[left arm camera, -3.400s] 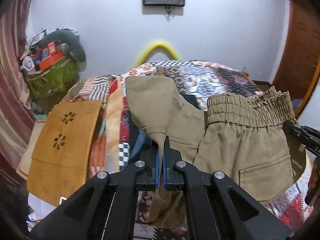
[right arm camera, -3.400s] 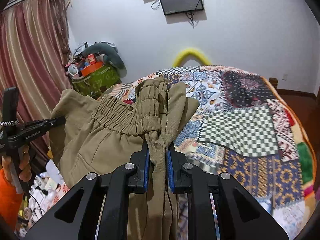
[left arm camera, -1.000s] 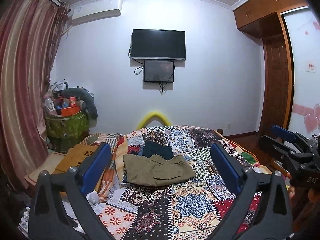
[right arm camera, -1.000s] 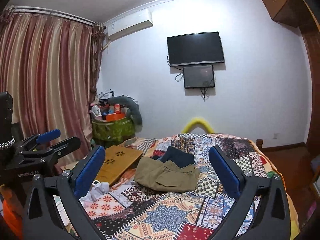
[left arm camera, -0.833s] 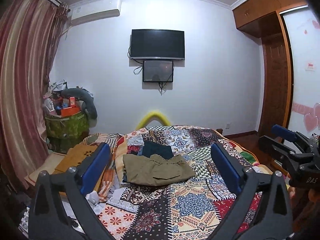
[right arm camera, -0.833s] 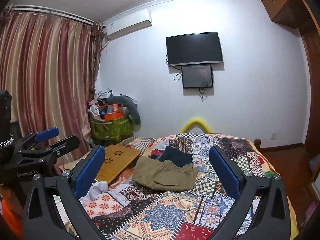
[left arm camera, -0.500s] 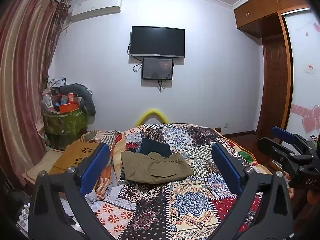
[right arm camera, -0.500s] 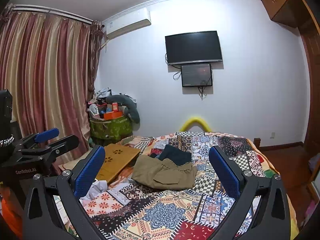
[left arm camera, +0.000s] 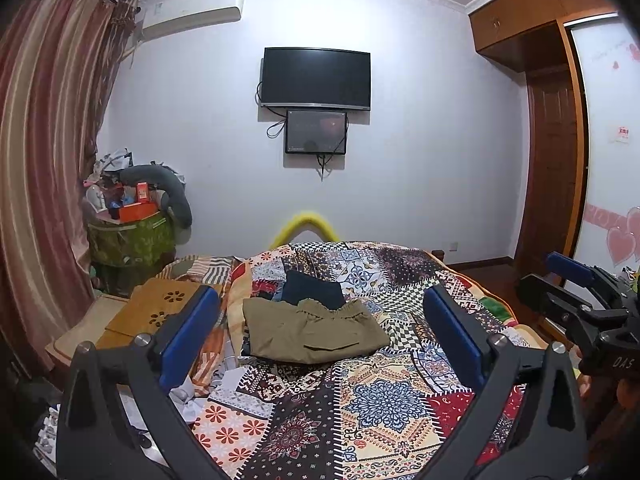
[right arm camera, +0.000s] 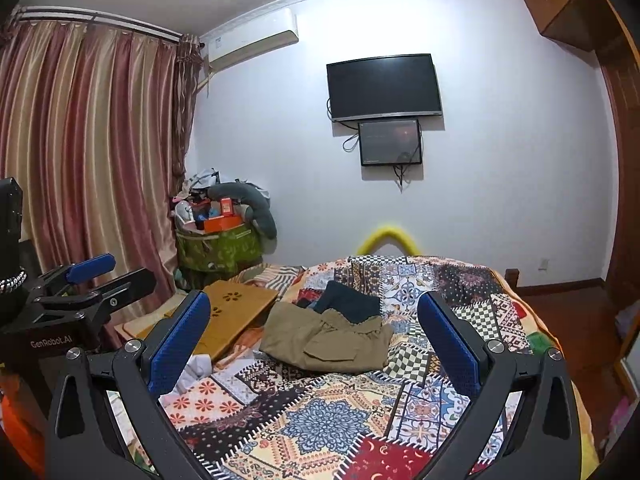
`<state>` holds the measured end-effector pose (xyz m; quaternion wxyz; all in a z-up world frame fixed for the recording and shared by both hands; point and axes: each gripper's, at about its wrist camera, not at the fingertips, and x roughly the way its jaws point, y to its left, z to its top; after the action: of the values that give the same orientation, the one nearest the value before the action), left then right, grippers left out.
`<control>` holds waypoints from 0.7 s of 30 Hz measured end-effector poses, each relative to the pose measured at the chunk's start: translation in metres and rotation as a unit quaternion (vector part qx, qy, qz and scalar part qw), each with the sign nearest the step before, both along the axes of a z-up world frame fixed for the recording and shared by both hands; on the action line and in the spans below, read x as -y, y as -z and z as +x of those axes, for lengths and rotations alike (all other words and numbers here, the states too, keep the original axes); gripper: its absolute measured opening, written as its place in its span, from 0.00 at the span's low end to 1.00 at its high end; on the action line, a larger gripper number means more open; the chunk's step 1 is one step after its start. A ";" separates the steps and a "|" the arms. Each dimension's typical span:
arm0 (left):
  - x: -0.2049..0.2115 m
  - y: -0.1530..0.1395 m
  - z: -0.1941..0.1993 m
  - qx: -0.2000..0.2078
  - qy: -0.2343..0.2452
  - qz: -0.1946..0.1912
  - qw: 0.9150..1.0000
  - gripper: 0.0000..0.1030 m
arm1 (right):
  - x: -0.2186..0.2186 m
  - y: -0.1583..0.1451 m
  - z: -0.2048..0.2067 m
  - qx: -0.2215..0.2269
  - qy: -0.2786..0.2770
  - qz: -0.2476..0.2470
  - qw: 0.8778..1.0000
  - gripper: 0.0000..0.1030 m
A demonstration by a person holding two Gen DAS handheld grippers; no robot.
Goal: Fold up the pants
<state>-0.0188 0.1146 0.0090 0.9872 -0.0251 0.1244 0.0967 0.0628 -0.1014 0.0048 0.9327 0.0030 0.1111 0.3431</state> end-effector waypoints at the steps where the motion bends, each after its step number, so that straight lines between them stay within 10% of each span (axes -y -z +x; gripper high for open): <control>1: 0.000 0.000 0.000 0.000 0.001 0.000 1.000 1.00 | 0.001 -0.001 0.000 0.001 0.001 0.001 1.000 1.00; 21: 0.004 0.003 0.002 -0.002 0.020 0.006 1.000 1.00 | 0.004 -0.002 -0.002 -0.002 0.011 0.000 1.000 1.00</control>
<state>-0.0164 0.1105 0.0057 0.9888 -0.0167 0.1265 0.0773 0.0605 -0.1057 0.0066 0.9360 0.0048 0.1134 0.3332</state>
